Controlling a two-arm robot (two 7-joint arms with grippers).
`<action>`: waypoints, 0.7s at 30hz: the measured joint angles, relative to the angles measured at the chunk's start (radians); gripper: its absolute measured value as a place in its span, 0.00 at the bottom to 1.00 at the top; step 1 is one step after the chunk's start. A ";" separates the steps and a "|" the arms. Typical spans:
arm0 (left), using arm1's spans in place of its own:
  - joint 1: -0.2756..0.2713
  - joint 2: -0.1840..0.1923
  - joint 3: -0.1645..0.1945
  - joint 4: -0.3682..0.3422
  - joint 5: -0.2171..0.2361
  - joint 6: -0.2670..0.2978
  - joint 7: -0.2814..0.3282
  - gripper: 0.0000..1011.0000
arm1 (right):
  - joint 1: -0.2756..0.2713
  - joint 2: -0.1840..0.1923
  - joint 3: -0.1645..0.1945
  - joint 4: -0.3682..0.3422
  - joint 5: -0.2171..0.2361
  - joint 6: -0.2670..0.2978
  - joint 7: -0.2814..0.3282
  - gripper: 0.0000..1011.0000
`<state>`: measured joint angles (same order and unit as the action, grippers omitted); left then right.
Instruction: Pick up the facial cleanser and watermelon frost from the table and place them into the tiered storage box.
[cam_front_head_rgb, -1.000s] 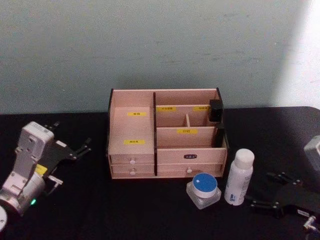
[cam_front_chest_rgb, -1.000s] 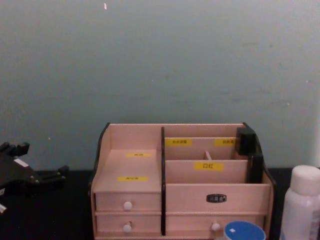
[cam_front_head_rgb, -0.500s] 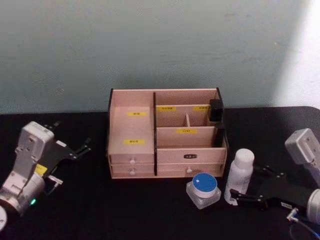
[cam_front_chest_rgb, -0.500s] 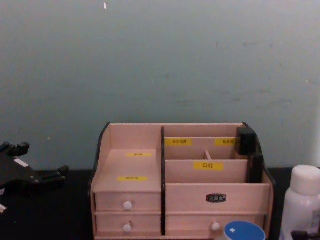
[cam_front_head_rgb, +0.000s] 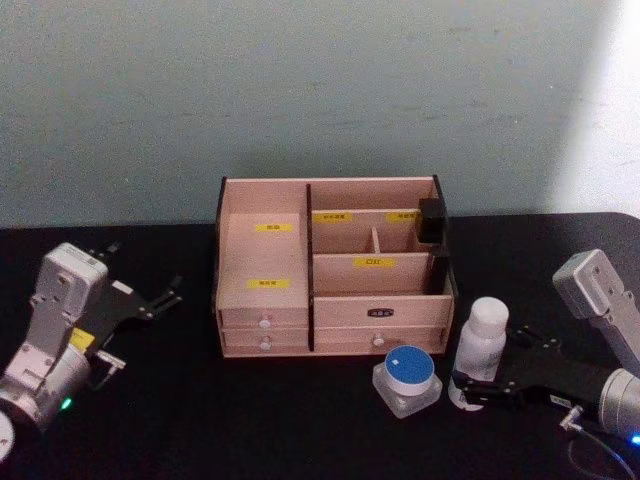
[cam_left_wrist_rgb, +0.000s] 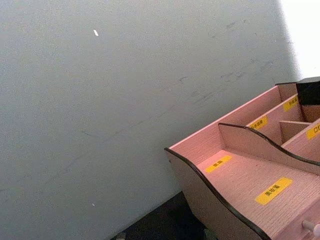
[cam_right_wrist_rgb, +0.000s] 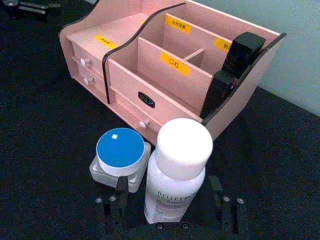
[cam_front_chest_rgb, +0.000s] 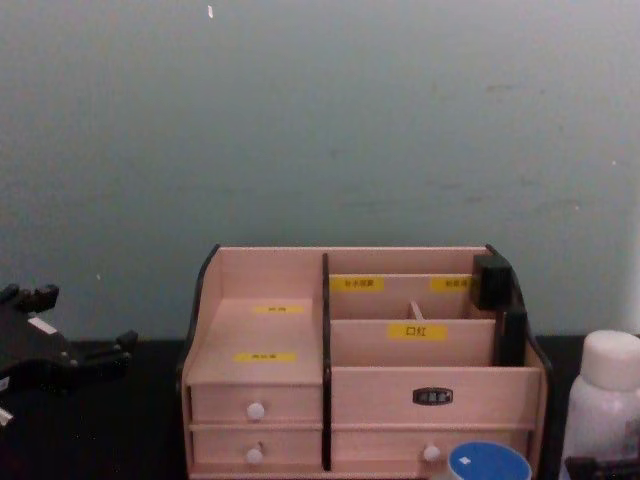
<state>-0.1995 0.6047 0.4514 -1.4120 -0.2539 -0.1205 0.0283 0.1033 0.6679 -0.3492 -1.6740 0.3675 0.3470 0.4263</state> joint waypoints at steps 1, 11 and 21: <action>0.000 0.000 0.000 0.000 0.000 0.000 0.000 0.99 | 0.001 -0.001 0.000 0.001 -0.001 0.001 0.000 0.99; 0.000 0.000 0.000 0.000 0.000 0.000 0.000 0.99 | 0.000 -0.005 0.002 0.000 -0.007 0.004 0.001 0.99; 0.000 0.000 0.000 0.000 0.000 0.000 0.000 0.99 | 0.000 -0.005 0.003 -0.001 -0.006 0.004 0.001 0.97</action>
<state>-0.1995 0.6047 0.4514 -1.4119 -0.2539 -0.1205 0.0283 0.1031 0.6633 -0.3466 -1.6754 0.3611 0.3507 0.4276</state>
